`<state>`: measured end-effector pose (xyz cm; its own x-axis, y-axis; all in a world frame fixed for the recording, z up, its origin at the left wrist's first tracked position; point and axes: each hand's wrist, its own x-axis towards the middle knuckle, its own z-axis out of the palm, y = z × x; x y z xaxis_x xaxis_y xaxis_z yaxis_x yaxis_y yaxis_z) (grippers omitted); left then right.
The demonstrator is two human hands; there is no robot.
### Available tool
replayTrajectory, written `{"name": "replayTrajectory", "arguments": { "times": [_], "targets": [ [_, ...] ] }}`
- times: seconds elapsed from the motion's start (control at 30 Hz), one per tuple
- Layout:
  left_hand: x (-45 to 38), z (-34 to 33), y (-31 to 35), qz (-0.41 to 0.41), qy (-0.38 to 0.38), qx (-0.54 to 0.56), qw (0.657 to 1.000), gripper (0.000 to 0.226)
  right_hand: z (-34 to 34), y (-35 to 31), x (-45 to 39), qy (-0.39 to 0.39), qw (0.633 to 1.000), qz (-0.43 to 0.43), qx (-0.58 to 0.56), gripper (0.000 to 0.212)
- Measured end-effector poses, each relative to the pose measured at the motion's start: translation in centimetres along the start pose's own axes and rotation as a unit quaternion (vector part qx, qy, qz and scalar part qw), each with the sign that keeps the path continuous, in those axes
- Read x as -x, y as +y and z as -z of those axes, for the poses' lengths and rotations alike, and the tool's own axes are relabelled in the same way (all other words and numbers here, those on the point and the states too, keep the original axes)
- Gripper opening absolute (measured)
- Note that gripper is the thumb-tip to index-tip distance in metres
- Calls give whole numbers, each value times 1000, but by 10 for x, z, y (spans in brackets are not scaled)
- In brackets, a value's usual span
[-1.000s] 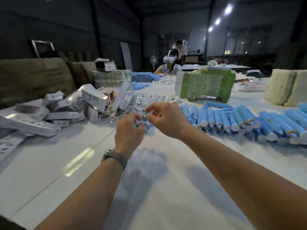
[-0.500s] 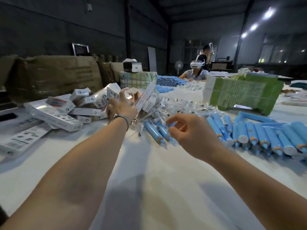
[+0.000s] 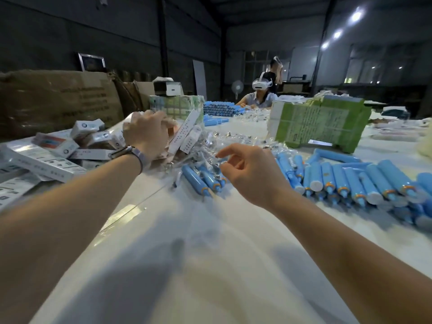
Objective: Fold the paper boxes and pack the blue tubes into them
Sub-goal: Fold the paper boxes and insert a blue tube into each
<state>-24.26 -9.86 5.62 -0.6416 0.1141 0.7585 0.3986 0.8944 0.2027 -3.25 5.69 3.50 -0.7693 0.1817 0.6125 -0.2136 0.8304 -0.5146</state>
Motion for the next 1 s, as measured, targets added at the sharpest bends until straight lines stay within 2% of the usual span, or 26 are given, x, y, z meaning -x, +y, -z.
{"name": "replayTrajectory", "arguments": {
  "times": [0.07,0.13,0.2,0.23,0.33,0.37,0.47,0.5,0.6,0.63,0.67,0.7,0.77,0.83,0.9,1.0],
  "targets": [
    [4,37,21,-63,63,79,993,27,2,5,-1,5,1000,0,9,35],
    [15,71,46,-93,91,180,975,21,5,13,-2,13,1000,-4,11,61],
    [33,99,73,-104,65,294,948,13,9,16,-1,9,1000,-4,-12,85],
    [42,107,85,-103,37,344,933,10,10,15,0,4,999,-1,-35,89],
    [63,113,105,-57,-24,448,892,7,13,14,6,-16,996,-7,-83,80],
    [69,110,108,-28,-43,503,863,14,15,15,8,-23,995,-15,-91,76],
    [98,95,113,62,-170,672,718,49,18,20,14,-14,987,-56,-150,67],
    [109,87,114,62,-202,682,700,54,21,22,14,-23,983,-64,-170,64],
    [128,68,107,50,-208,658,722,46,29,34,14,-150,954,-63,-251,54],
    [127,64,99,57,-194,651,731,42,33,41,16,-173,951,-56,-251,51],
    [124,60,91,64,-180,643,742,39,36,49,16,-165,958,-58,-228,49],
    [122,59,84,63,-168,632,754,38,40,58,16,-125,974,-68,-177,48],
    [121,58,75,49,-154,623,765,43,43,80,14,-43,993,-103,25,47],
    [124,58,75,28,-148,615,774,43,43,93,17,-53,963,-150,219,46],
    [129,56,79,2,-139,582,801,49,40,101,21,-86,935,-195,283,44],
    [139,55,86,-19,-134,576,806,44,38,106,21,-77,943,-195,260,40]
  ]
}}
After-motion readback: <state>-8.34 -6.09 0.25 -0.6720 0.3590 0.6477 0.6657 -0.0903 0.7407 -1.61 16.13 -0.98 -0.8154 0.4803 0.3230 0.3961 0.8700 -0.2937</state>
